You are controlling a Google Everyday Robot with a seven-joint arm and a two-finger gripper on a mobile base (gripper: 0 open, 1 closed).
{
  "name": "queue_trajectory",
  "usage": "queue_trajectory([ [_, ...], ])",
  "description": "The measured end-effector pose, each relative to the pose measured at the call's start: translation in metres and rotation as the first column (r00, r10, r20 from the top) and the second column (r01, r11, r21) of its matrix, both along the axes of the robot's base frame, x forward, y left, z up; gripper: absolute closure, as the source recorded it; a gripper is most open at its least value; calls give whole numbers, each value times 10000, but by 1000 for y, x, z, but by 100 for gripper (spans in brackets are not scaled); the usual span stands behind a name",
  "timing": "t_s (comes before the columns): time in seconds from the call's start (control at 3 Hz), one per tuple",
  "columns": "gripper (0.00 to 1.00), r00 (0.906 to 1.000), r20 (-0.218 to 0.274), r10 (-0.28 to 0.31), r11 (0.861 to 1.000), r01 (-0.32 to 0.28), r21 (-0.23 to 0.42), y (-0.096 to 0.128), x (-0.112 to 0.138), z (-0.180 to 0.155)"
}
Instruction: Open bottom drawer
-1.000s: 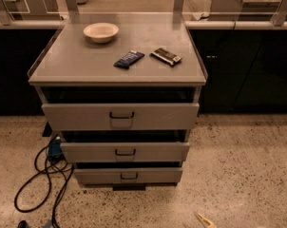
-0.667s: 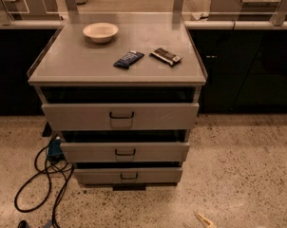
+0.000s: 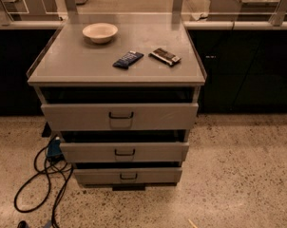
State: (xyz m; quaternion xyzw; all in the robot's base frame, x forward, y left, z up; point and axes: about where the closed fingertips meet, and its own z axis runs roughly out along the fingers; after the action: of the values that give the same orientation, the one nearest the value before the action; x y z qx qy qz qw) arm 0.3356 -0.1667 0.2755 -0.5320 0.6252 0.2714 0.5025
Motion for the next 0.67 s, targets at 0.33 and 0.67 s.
queue_trajectory([
  [0.33,0,9787,1515,-1388,9903,1360,288,36,17,29],
  [0.67,0,9611,1809,-2086,9775,2107,80,28,38,35],
])
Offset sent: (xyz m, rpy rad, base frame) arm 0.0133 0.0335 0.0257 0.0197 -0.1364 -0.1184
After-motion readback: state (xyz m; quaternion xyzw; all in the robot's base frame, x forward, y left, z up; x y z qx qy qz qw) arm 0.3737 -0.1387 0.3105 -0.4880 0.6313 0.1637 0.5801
